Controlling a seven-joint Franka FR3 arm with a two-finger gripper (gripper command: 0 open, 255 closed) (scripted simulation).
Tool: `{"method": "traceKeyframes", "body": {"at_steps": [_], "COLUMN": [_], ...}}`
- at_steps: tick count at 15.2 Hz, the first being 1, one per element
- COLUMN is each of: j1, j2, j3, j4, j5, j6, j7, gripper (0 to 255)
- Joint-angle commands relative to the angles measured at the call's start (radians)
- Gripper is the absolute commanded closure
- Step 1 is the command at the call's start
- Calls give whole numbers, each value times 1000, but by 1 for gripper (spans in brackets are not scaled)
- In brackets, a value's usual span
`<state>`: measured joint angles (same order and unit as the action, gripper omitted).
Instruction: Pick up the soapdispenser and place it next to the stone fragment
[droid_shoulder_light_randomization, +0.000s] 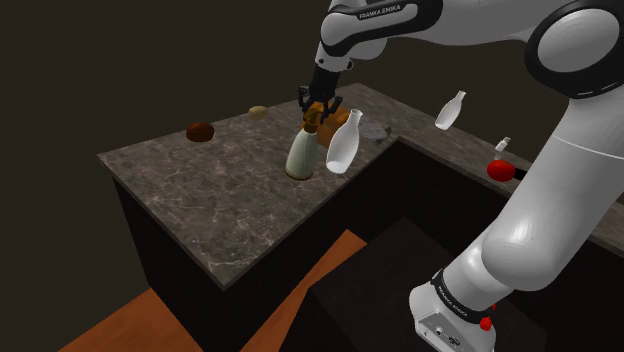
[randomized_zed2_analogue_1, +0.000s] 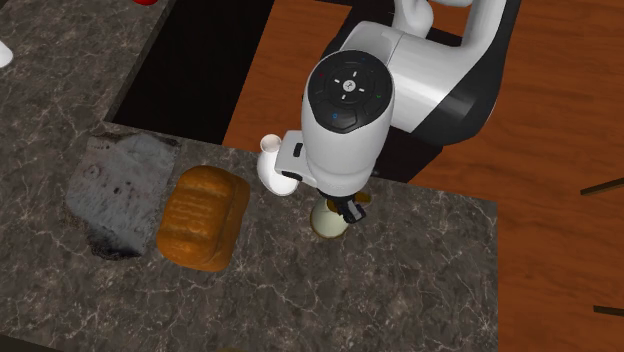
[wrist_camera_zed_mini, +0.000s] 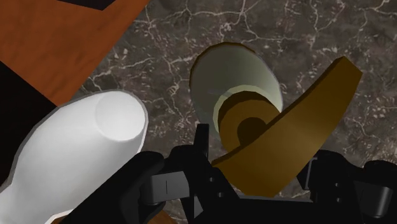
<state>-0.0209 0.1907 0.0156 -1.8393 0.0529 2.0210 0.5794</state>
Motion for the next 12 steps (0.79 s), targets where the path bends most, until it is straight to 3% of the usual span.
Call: {"method": "traceKeyframes", "body": {"at_steps": [1, 5, 12], "j1": [0, 0, -1], "j2": [1, 0, -23], "j3": [0, 0, -1], "j4": [0, -1, 63], "j5": [-1, -1, -2], "j6": [-1, 0, -88], "j7": [0, 0, 4], "gripper": [255, 255, 255]}}
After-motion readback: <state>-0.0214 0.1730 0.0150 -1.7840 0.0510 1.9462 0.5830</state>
